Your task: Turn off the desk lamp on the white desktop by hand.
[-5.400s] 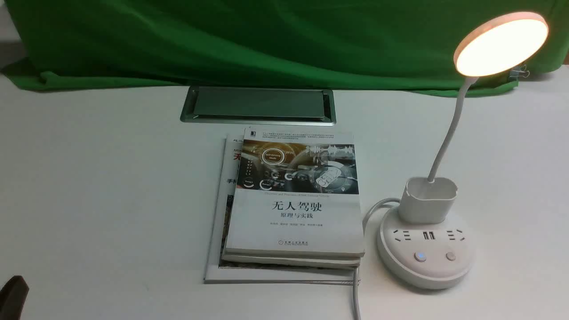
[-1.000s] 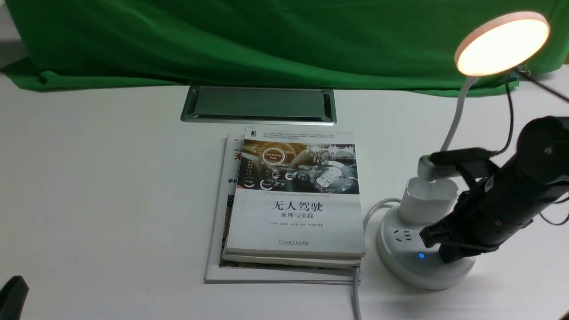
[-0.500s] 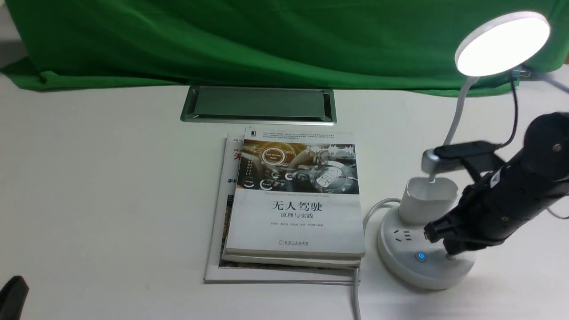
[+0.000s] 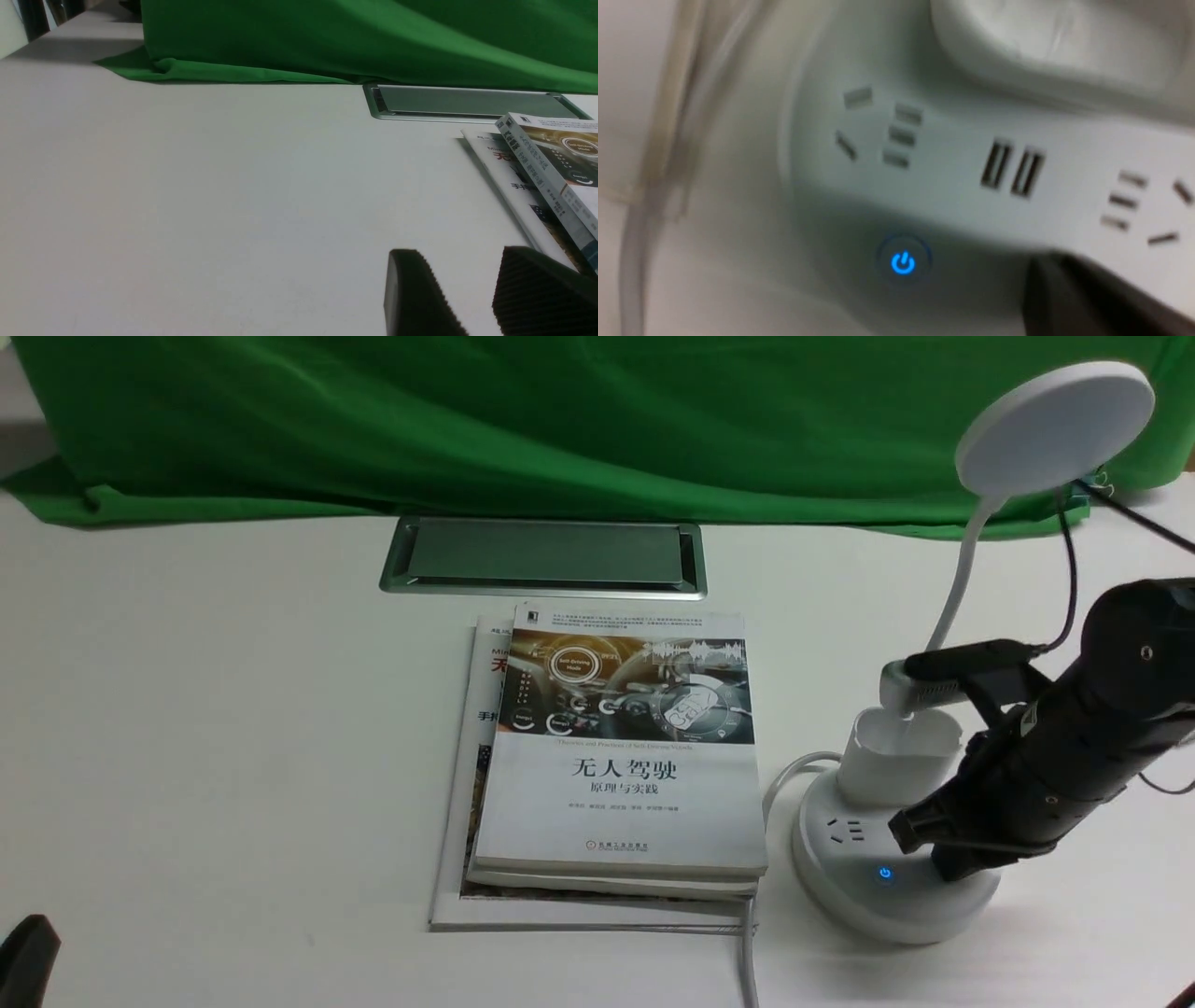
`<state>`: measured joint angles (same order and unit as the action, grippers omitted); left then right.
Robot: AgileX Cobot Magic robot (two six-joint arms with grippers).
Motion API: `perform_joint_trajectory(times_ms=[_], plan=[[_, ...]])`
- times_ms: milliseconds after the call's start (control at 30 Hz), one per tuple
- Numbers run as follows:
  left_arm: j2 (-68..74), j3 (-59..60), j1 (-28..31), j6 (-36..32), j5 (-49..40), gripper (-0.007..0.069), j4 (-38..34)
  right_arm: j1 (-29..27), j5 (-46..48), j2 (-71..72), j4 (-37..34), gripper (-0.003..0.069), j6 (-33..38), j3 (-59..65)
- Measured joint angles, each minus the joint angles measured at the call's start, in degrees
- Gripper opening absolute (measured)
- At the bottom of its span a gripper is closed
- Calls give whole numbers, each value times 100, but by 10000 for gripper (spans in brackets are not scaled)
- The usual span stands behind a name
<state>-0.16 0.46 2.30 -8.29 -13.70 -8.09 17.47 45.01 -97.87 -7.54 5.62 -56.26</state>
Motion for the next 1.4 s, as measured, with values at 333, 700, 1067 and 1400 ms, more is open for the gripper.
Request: perform_joint_trajectory(times_ms=[333,700,1067,1400], plan=[[0,0,0,0,0,242,0,0,83,430,38,29,-68,2],[0,0,0,0,0,242,0,0,125,320,41,29,-86,6],[0,0,0,0,0,242,0,0,145,14,86,29,-86,-64],[0,0,0,0,0,242,0,0,334,1466,146,29,-135,445]])
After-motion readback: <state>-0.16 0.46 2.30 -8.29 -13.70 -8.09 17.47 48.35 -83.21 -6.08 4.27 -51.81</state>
